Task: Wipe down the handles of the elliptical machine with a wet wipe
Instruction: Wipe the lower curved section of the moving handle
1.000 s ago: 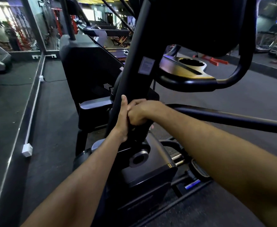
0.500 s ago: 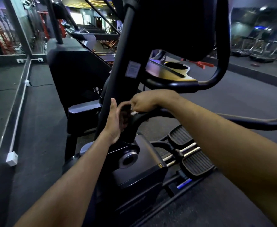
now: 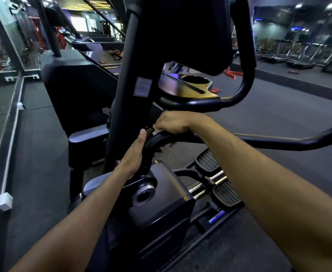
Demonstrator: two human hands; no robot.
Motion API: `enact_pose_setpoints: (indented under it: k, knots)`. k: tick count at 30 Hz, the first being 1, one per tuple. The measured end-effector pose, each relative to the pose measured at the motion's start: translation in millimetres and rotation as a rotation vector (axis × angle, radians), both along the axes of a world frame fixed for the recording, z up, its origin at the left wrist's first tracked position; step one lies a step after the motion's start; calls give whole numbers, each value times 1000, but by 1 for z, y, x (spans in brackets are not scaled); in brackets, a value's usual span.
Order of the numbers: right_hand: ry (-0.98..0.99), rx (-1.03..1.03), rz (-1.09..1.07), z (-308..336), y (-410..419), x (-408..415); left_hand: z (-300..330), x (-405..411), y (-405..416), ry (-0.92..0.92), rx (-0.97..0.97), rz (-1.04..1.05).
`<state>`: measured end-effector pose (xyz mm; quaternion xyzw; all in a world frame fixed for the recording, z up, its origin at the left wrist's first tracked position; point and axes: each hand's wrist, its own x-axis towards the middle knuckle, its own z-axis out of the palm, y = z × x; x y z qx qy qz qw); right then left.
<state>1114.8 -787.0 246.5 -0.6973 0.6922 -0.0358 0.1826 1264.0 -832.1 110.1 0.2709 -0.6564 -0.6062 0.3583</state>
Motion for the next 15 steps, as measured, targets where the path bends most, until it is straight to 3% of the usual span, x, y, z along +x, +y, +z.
enact_pose_setpoints:
  k: [3,7,9,12,15]
  knots:
    - [-77,-13,-29,10,19,-19,2,5,-1,83,-24,32]
    - [-210,79,-132,14,46,-51,-4,6,-3,52,-387,140]
    - [-165,43,-137,14,40,-37,-9,4,-5,27,-574,193]
    - [-66,-14,-130,12,27,-11,-4,8,2,-5,-744,247]
    - [-132,-43,-140,4,34,-25,13,9,10,-54,-893,263]
